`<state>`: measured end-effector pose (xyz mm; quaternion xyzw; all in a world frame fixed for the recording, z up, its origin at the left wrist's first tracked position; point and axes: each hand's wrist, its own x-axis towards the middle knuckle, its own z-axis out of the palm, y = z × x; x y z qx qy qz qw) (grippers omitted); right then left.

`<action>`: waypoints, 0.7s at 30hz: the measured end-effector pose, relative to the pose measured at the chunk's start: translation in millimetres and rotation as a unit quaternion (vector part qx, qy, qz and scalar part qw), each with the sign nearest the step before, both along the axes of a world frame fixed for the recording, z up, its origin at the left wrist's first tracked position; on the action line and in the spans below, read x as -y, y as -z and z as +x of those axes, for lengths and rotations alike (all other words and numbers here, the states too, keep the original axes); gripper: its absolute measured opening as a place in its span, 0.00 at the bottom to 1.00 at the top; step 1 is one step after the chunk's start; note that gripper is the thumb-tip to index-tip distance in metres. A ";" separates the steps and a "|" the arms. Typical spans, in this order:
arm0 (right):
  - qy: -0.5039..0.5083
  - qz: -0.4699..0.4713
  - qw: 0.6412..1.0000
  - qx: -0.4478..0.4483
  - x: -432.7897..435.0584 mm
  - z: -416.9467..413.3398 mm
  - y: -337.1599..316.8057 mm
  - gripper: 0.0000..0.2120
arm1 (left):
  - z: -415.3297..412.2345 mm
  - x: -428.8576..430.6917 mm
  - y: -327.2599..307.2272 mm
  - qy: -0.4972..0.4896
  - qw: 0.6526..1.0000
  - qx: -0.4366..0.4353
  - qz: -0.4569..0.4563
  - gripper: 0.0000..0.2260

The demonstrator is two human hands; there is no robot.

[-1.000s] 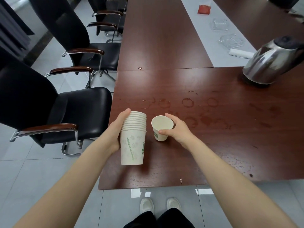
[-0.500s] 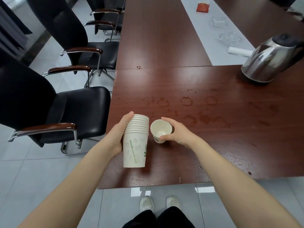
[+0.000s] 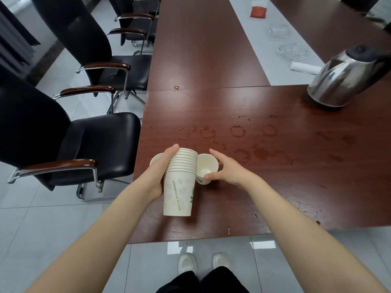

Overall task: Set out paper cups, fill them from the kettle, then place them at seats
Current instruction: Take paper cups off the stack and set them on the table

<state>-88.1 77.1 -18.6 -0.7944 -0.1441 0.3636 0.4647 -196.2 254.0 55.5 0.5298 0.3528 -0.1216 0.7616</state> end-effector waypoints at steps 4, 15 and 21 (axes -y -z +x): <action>0.013 0.014 1.000 -0.018 5.8 0.8 -4.7 0.47 | 4.7 2.7 3.0 0.006 1.000 0.002 0.003 0.24; 0.035 0.068 0.990 0.116 25.6 14.2 -87.5 0.06 | 25.3 50.1 -11.6 0.025 0.999 0.027 -0.039 0.21; -0.047 0.086 0.994 0.051 54.6 22.9 -103.6 0.04 | 36.8 84.0 -10.5 0.034 0.998 0.053 -0.028 0.30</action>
